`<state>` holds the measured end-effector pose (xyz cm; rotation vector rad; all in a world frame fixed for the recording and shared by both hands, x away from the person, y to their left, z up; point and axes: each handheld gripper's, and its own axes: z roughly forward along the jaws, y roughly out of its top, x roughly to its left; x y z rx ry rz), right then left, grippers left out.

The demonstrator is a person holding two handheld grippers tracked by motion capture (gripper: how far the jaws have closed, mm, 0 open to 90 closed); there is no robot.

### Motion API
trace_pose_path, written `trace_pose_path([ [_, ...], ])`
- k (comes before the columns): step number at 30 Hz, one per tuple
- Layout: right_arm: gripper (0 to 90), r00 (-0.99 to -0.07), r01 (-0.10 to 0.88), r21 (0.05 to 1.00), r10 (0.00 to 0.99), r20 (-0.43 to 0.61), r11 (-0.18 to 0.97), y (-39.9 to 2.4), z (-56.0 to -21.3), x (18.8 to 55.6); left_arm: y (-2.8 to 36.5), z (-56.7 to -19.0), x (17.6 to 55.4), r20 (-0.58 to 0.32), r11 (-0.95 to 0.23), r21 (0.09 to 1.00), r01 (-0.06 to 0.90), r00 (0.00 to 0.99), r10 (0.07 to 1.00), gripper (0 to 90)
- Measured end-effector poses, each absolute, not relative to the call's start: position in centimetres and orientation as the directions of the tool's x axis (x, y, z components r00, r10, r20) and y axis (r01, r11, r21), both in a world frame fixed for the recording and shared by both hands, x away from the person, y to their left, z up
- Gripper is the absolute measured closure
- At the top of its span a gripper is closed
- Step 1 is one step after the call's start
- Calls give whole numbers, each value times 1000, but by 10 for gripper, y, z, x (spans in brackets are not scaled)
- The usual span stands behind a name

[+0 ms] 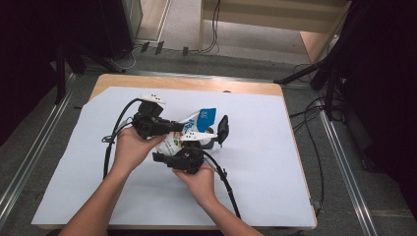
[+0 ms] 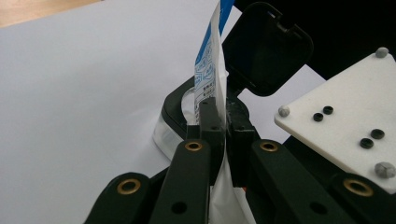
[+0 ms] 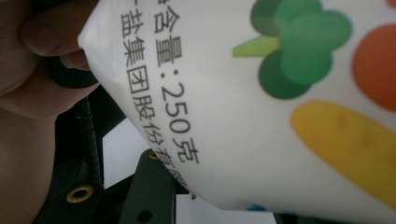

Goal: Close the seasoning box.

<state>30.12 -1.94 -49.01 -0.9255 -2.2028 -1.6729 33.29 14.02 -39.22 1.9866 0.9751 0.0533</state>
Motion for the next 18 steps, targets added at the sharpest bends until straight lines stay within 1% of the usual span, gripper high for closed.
trace_pose_path([
  [5,626,-783,585,794,370,500,167,-19,-489,300,142,-392,334,-319,-288,730,620,681,659,898],
  [9,593,-780,585,794,383,495,166,-19,-488,298,144,-392,334,-323,-281,729,624,676,662,900],
  [14,604,-777,586,795,389,495,158,-19,-487,296,145,-391,334,-326,-278,729,626,674,663,900],
  [18,665,-772,593,789,390,501,160,-19,-487,296,143,-391,333,-327,-280,728,626,675,661,899],
])
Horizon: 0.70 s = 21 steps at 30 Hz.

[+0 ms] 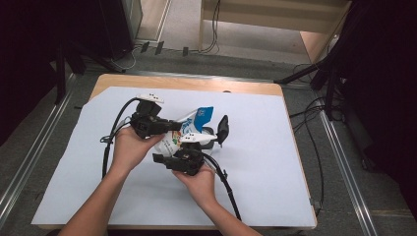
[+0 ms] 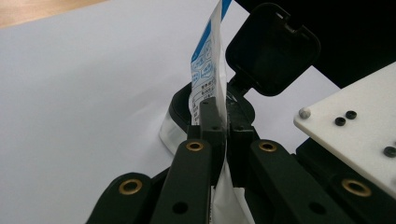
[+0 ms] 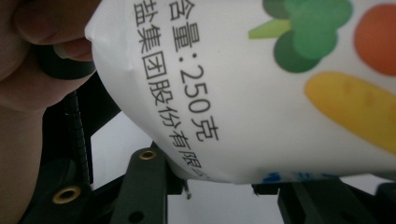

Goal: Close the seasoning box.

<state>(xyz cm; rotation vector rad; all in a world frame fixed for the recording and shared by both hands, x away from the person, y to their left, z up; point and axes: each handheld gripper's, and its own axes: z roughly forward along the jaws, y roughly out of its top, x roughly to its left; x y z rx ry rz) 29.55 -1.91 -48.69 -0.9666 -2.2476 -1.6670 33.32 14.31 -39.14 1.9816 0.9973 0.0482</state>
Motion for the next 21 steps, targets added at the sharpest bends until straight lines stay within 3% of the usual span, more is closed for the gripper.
trace_pose_path([
  [6,716,-770,597,788,380,512,148,-21,-486,296,141,-392,333,-343,-268,735,623,682,645,887],
  [21,731,-752,634,765,322,576,114,-23,-490,301,140,-396,335,-352,-266,735,624,686,637,824],
])
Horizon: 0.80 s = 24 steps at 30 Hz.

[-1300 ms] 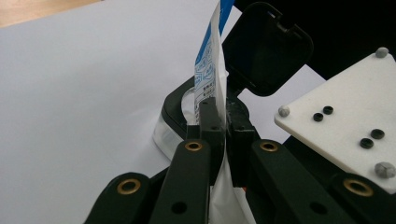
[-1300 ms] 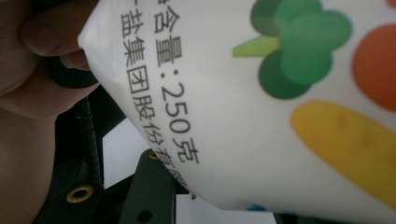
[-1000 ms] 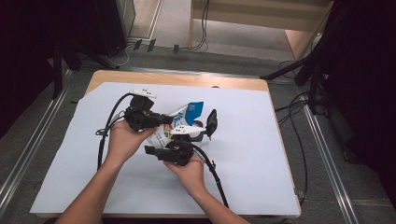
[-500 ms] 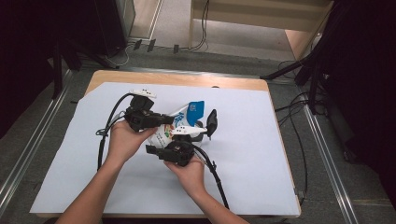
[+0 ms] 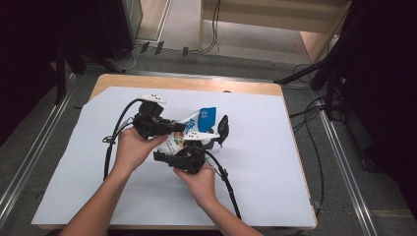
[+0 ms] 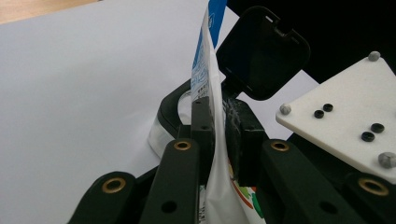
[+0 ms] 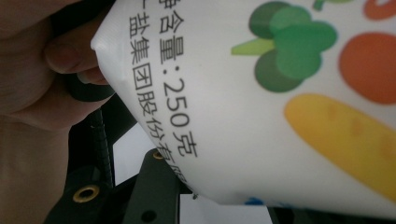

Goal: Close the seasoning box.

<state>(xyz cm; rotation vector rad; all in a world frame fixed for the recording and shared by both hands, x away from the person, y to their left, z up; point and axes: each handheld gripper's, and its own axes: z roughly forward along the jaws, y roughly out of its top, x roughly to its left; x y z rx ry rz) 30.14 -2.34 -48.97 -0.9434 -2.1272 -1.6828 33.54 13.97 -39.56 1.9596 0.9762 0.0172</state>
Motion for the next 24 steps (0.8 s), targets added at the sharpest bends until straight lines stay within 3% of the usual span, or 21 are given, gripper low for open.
trace_pose_path([
  [8,731,-756,631,766,317,573,121,-23,-491,302,138,-395,335,-338,-284,728,624,687,644,887],
  [17,712,-758,628,765,335,560,142,-21,-492,302,137,-394,335,-331,-302,719,626,690,643,900],
  [24,645,-767,608,781,360,531,143,-21,-489,299,140,-393,336,-332,-296,717,632,682,652,900],
])
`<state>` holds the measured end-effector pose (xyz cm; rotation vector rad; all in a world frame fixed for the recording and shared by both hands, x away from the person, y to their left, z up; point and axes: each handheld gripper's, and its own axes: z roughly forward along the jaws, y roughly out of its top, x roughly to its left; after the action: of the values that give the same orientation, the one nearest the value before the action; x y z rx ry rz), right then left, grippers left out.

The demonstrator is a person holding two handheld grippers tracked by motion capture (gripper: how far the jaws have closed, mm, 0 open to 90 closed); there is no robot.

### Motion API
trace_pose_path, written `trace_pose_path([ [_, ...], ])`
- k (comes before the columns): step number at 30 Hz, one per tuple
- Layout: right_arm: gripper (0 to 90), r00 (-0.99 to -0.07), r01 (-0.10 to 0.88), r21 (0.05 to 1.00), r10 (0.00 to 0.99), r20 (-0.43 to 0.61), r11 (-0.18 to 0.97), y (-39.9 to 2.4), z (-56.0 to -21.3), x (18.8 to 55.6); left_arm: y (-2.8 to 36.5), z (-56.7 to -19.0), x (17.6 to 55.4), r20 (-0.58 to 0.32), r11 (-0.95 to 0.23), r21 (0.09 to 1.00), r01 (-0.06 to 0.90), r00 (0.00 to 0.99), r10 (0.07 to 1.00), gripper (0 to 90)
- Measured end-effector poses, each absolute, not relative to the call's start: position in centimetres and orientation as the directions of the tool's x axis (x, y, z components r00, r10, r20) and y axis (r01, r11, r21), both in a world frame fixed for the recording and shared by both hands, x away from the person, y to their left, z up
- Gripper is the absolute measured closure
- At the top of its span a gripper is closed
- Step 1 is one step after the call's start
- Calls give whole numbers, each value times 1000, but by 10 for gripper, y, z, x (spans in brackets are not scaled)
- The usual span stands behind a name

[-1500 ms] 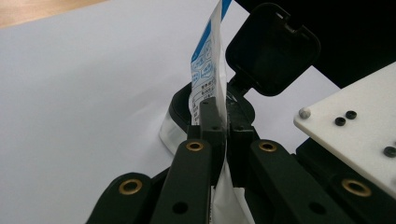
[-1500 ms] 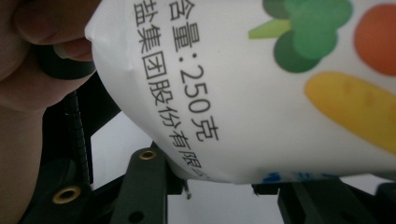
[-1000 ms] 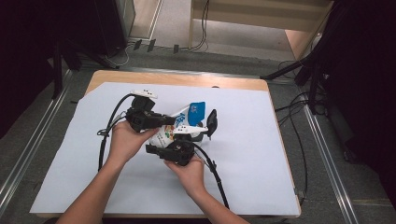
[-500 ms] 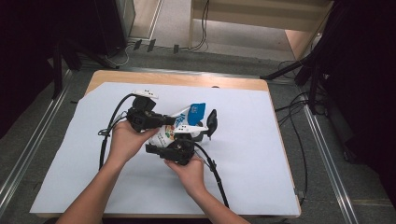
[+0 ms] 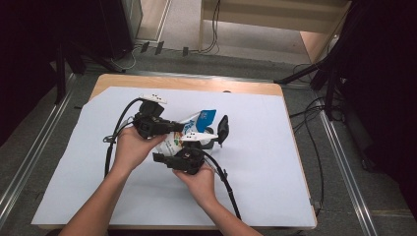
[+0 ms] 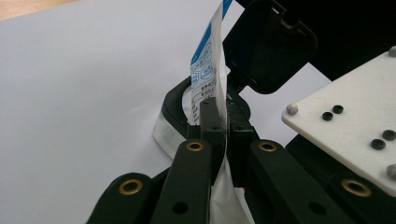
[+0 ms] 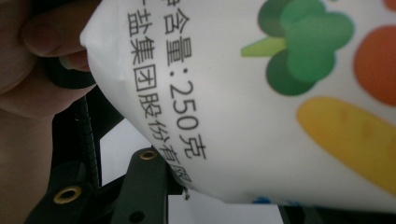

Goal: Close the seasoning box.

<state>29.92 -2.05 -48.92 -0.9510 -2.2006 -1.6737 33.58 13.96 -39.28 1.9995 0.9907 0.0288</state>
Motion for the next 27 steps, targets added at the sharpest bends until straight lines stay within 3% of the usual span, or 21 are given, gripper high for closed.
trace_pose_path([
  [6,637,-766,605,783,376,521,146,-21,-488,297,140,-392,336,-338,-296,712,637,680,651,900],
  [13,696,-762,610,779,376,527,145,-22,-488,297,138,-393,337,-345,-293,712,638,682,645,900],
  [27,731,-753,632,766,324,573,114,-24,-488,301,138,-393,337,-347,-281,729,624,691,634,856],
])
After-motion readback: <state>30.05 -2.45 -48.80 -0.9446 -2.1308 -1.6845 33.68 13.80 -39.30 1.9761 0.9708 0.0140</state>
